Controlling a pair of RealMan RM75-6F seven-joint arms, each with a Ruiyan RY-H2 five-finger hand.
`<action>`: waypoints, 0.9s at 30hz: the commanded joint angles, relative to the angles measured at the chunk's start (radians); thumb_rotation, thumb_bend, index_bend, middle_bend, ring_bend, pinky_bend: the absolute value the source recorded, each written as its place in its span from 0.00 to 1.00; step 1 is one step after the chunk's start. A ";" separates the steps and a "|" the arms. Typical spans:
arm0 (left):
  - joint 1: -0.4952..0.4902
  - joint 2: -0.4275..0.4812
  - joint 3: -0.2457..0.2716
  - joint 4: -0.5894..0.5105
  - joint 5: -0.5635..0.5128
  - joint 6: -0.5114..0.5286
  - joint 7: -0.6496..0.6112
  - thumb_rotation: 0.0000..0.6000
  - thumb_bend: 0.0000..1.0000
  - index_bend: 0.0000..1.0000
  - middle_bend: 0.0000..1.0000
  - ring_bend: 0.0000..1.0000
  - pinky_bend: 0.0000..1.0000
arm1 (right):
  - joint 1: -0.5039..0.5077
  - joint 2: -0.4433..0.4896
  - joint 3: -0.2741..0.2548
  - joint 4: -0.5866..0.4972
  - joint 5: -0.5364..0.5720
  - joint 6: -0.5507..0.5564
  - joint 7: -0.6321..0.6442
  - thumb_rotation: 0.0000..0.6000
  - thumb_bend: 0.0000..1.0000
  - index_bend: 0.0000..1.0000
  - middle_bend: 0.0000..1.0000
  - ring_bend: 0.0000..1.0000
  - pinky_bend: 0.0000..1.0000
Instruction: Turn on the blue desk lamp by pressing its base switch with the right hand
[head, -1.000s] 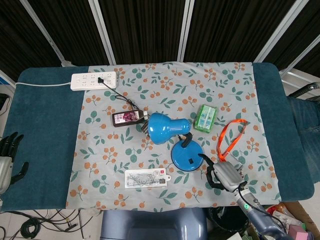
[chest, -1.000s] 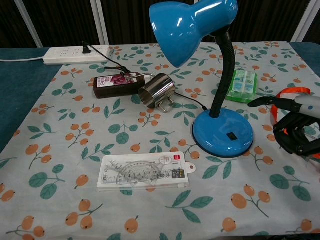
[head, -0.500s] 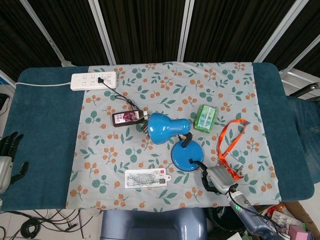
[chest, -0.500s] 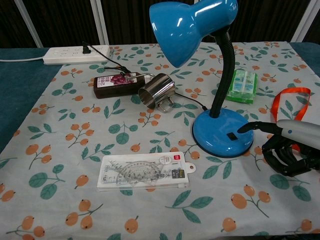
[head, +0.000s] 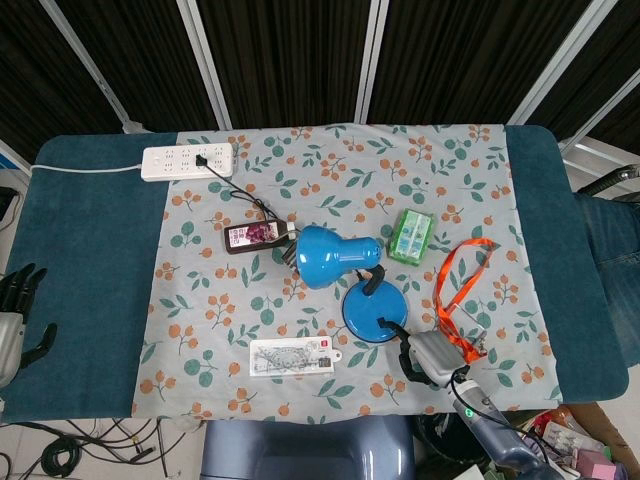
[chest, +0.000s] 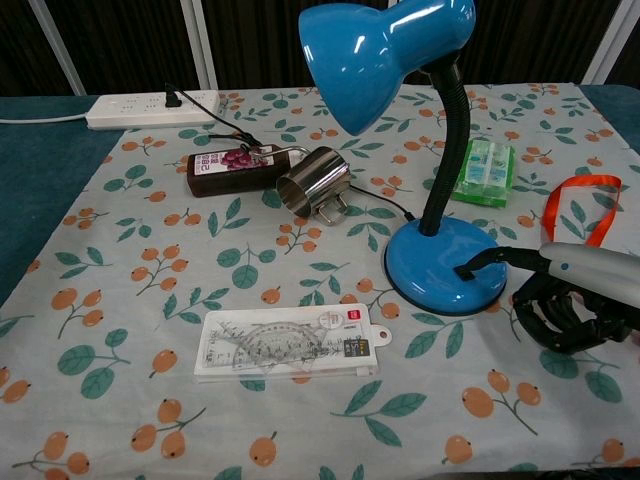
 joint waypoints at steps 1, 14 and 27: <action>0.000 0.000 0.000 0.000 0.000 0.000 0.000 1.00 0.37 0.07 0.04 0.07 0.00 | 0.005 -0.007 0.005 0.005 0.012 -0.009 -0.008 1.00 0.60 0.14 0.67 0.73 0.64; 0.000 0.001 -0.001 0.000 -0.002 0.000 -0.003 1.00 0.37 0.07 0.04 0.07 0.00 | 0.010 -0.018 0.014 0.015 0.040 -0.019 -0.026 1.00 0.60 0.14 0.67 0.74 0.64; -0.001 0.001 -0.001 0.001 -0.002 0.000 -0.001 1.00 0.37 0.07 0.04 0.07 0.00 | 0.010 -0.015 0.003 0.018 0.053 -0.036 -0.038 1.00 0.60 0.25 0.67 0.74 0.64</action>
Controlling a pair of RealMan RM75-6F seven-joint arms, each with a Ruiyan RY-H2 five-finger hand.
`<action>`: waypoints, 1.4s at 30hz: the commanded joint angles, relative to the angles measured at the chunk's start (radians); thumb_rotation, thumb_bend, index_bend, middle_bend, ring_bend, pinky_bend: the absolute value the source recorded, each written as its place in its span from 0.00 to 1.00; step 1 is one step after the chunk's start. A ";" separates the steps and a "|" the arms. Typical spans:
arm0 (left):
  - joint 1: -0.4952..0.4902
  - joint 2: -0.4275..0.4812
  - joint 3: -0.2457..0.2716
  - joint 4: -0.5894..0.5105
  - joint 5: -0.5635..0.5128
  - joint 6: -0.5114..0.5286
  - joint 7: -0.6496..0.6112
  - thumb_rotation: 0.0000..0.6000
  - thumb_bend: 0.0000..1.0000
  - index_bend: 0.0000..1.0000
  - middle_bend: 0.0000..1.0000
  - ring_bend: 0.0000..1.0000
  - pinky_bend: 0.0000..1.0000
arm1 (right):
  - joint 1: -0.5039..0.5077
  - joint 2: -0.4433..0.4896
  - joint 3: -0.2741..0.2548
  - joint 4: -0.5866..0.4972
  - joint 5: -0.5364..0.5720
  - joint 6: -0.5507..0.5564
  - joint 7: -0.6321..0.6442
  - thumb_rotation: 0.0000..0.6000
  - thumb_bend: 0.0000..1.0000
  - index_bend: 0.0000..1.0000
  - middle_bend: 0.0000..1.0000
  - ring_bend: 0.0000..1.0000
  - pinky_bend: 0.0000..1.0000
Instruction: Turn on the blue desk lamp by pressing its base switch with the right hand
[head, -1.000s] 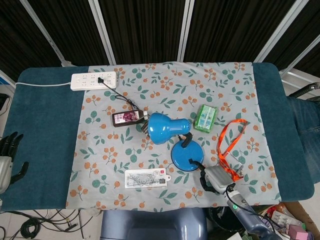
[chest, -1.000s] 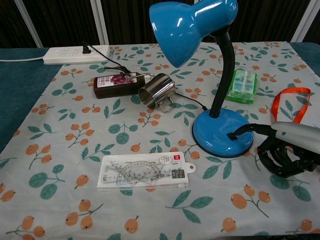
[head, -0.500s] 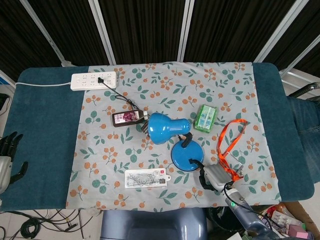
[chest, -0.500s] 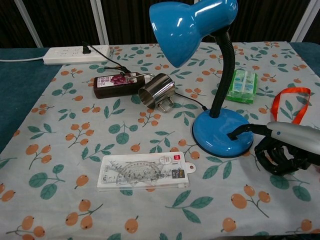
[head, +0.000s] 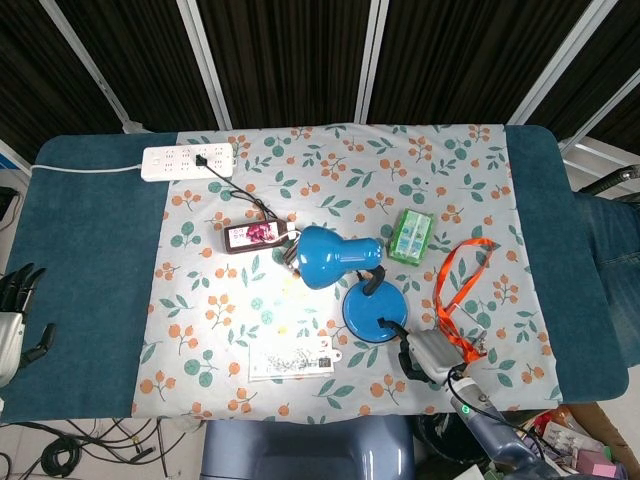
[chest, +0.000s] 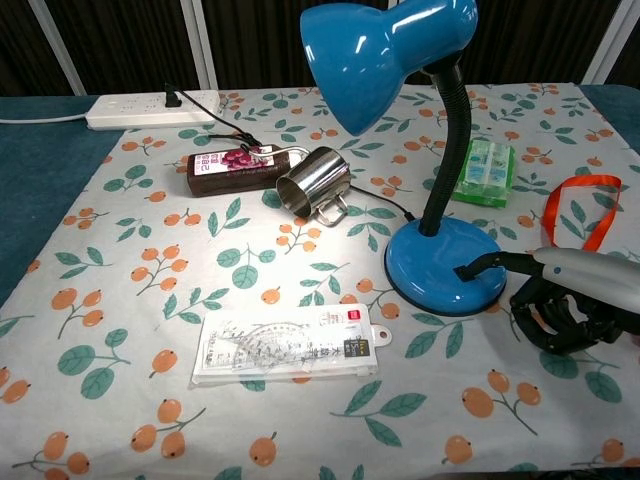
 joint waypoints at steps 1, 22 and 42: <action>0.000 0.000 0.000 0.000 0.000 0.001 0.000 1.00 0.37 0.07 0.04 0.07 0.00 | 0.000 0.001 -0.001 0.000 0.005 -0.003 -0.001 1.00 0.60 0.27 0.67 0.74 0.64; 0.001 0.001 0.001 -0.001 0.001 0.002 -0.001 1.00 0.37 0.07 0.04 0.07 0.00 | -0.015 0.177 0.114 -0.142 -0.062 0.105 0.226 1.00 0.31 0.00 0.22 0.30 0.22; 0.004 -0.006 0.003 -0.006 0.005 0.011 0.021 1.00 0.37 0.07 0.04 0.07 0.00 | -0.281 0.329 -0.002 0.003 -0.310 0.499 0.068 1.00 0.26 0.00 0.13 0.20 0.16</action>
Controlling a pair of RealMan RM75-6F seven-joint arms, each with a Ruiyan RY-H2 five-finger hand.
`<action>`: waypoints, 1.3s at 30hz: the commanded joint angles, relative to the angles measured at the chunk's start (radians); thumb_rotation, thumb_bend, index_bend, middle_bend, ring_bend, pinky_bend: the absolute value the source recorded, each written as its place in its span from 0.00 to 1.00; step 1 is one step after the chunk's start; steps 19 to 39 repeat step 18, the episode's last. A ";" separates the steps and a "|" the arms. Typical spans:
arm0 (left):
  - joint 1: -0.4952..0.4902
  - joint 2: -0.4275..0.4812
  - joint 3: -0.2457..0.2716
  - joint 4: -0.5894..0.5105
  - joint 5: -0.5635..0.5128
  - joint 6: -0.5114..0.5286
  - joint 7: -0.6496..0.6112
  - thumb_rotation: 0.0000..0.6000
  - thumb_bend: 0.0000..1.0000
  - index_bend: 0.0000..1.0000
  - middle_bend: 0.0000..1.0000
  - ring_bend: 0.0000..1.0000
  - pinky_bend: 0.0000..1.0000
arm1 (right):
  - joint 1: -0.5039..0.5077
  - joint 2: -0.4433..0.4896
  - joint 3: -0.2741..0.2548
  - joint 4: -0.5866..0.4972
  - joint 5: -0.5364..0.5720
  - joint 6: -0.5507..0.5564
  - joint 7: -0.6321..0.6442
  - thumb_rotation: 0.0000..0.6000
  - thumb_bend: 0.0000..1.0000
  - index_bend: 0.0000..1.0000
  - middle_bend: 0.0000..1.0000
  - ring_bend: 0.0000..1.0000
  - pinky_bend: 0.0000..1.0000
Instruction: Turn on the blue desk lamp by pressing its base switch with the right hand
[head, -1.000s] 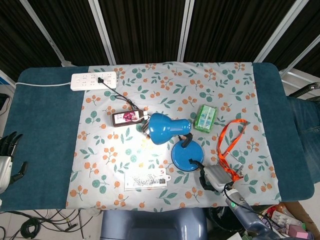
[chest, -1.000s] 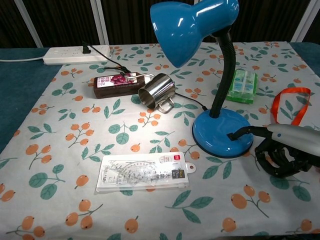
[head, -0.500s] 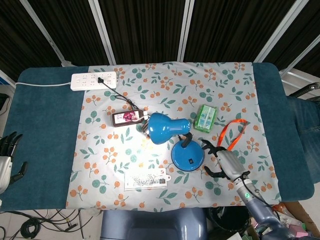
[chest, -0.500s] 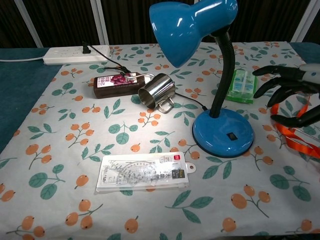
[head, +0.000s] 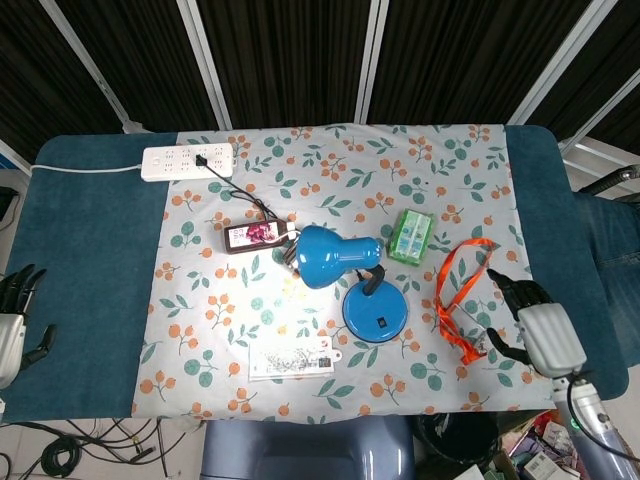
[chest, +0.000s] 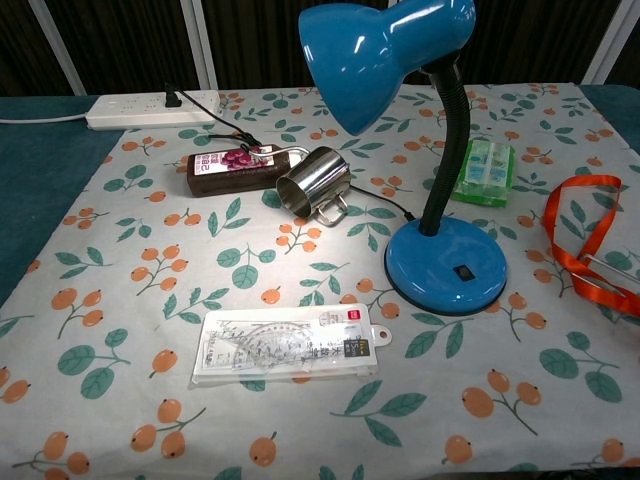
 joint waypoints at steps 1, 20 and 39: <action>0.000 -0.001 0.000 0.000 0.000 0.000 0.002 1.00 0.37 0.07 0.04 0.07 0.00 | -0.053 -0.021 -0.041 0.052 -0.014 0.036 -0.056 1.00 0.26 0.00 0.13 0.20 0.16; 0.000 0.007 0.003 -0.003 -0.004 -0.009 -0.003 1.00 0.37 0.07 0.04 0.07 0.00 | -0.126 -0.110 -0.028 0.179 -0.020 0.149 -0.057 1.00 0.23 0.00 0.11 0.19 0.16; 0.000 0.007 0.003 -0.003 -0.004 -0.009 -0.003 1.00 0.37 0.07 0.04 0.07 0.00 | -0.126 -0.110 -0.028 0.179 -0.020 0.149 -0.057 1.00 0.23 0.00 0.11 0.19 0.16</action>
